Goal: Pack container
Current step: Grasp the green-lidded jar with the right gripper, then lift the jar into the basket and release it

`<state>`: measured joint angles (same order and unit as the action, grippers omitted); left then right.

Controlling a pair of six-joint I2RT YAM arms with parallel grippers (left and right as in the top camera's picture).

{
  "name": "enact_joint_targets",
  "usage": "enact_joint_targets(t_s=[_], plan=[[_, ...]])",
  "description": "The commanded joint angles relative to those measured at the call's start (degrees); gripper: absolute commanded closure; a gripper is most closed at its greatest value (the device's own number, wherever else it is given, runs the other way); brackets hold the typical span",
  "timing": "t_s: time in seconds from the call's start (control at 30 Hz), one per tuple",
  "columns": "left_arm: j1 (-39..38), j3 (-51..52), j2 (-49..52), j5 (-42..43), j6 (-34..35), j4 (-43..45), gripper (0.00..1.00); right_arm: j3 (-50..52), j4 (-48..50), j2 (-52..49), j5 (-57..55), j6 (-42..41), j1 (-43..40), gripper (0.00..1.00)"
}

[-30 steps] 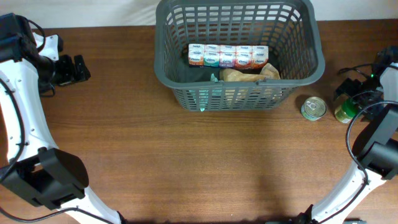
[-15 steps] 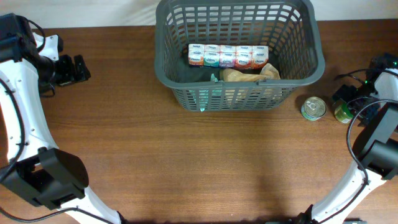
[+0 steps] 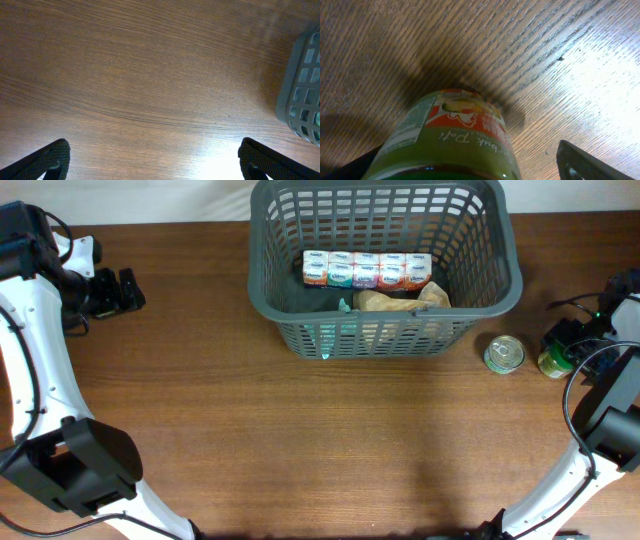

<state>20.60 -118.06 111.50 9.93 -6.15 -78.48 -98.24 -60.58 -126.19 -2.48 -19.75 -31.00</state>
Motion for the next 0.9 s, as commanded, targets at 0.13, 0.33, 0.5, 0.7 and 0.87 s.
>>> enact_joint_targets(t_s=[0.13, 0.33, 0.5, 0.7, 0.87], plan=[[0.2, 0.2, 0.3, 0.8, 0.5, 0.0, 0.01, 0.4, 0.0, -0.2, 0.4, -0.7, -0.2, 0.16], [0.2, 0.2, 0.3, 0.8, 0.5, 0.0, 0.01, 0.4, 0.0, -0.2, 0.4, -0.7, -0.2, 0.31], [0.2, 0.2, 0.3, 0.8, 0.5, 0.0, 0.01, 0.4, 0.2, -0.2, 0.4, -0.7, -0.2, 0.47], [0.2, 0.2, 0.3, 0.8, 0.5, 0.0, 0.01, 0.2, 0.6, -0.2, 0.6, -0.7, -0.2, 0.58], [0.2, 0.2, 0.3, 0.8, 0.5, 0.0, 0.01, -1.9, -0.7, 1.1, 2.4, -0.5, -0.2, 0.78]])
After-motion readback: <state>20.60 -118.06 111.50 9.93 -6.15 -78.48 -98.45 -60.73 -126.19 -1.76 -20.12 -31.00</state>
